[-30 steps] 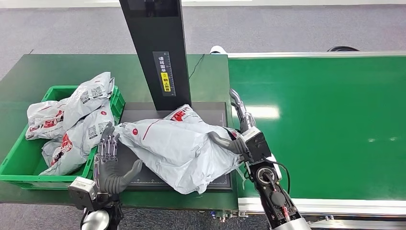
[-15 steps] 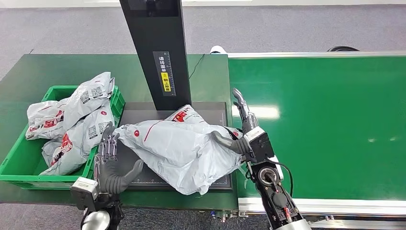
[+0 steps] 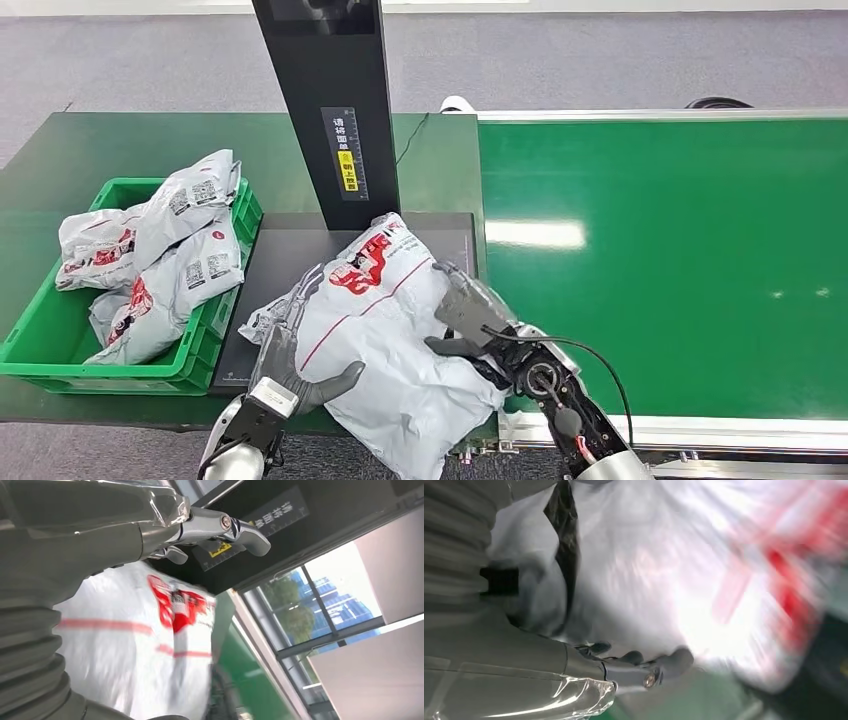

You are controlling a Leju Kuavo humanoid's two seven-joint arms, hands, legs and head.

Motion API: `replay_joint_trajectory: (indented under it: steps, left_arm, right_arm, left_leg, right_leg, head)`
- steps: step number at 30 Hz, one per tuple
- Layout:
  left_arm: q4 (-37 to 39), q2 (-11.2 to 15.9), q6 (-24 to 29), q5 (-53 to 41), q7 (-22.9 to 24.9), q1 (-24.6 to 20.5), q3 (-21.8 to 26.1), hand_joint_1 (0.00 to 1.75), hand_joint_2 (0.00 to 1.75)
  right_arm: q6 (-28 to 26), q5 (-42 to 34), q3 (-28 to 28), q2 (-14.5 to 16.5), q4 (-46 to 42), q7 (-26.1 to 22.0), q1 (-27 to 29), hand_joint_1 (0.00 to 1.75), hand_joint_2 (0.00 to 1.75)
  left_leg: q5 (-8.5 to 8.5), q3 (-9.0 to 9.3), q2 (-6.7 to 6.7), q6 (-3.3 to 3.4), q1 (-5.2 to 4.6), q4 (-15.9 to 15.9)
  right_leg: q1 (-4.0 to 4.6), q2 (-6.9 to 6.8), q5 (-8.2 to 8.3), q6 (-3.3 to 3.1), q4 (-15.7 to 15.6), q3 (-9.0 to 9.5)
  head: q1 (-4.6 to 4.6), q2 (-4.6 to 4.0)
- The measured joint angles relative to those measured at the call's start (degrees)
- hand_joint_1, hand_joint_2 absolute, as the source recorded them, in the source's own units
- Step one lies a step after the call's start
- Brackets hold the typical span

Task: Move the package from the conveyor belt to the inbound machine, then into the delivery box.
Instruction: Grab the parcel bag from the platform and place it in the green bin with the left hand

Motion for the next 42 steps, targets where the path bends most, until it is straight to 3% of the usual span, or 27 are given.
replay_joint_trajectory:
  steps: [7, 15, 19, 26, 35, 42]
  left_arm:
    - [-0.2, 0.4, -1.9, 1.7, 0.1, 0.0, 0.1, 0.00, 1.75]
    - [-0.4, 0.7, -2.3, 3.2, -0.7, 0.1, 0.3, 0.00, 1.75]
    - [-1.5, 1.0, -4.1, 3.9, -1.9, 1.2, 0.6, 0.00, 1.75]
    - [-2.8, 1.6, -5.3, 3.3, -2.7, 2.6, 0.6, 0.00, 1.75]
    - [-2.8, 1.6, -5.9, 1.9, -2.9, 2.8, 0.3, 0.00, 1.75]
    - [-2.8, 1.6, -6.2, 2.0, -3.2, 2.1, -0.2, 0.00, 1.75]
  right_arm:
    - [5.6, 6.9, 4.5, -2.1, 4.3, -1.5, -3.3, 0.00, 1.75]
    - [5.0, 6.6, 5.7, -2.3, 5.3, -4.6, -4.0, 0.00, 1.75]
    - [2.2, 2.2, 3.9, -2.1, 3.1, -7.8, -2.5, 0.00, 1.75]
    - [1.0, -2.1, -0.8, -1.8, -2.5, -8.6, -0.7, 0.00, 1.75]
    - [-9.3, -9.5, -7.7, 0.0, -12.4, -18.9, 4.6, 0.00, 1.75]
    - [-17.7, -12.3, -12.2, 2.2, -20.7, -21.9, 9.3, 0.00, 1.75]
  left_leg:
    - [-0.02, 0.18, 0.14, -0.01, 0.00, 0.0]
    - [-0.03, 0.31, 0.18, -0.02, 0.00, 0.0]
    - [-0.03, 0.22, 0.18, -0.02, 0.00, 0.0]
    - [-0.03, 0.13, 0.17, -0.01, -0.01, 0.0]
    - [-0.03, 0.13, 0.16, -0.02, 0.00, 0.0]
    - [-0.03, 0.11, 0.17, -0.02, -0.01, 0.0]
  right_leg:
    - [0.00, 0.08, 0.00, 0.00, 0.0, 0.11]
    - [0.00, 0.12, 0.00, -0.01, 0.0, 0.24]
    - [0.01, 0.13, 0.00, 0.00, 0.0, 0.17]
    - [0.00, 0.12, 0.00, 0.00, 0.0, 0.09]
    - [0.00, 0.11, 0.00, 0.00, 0.0, 0.06]
    - [0.00, 0.13, -0.01, 0.00, 0.0, 0.04]
  head:
    - [-0.01, 0.00]
    - [-0.02, 0.00]
    - [-0.02, 0.00]
    - [-0.01, 0.00]
    - [-0.02, 0.00]
    - [-0.01, 0.00]
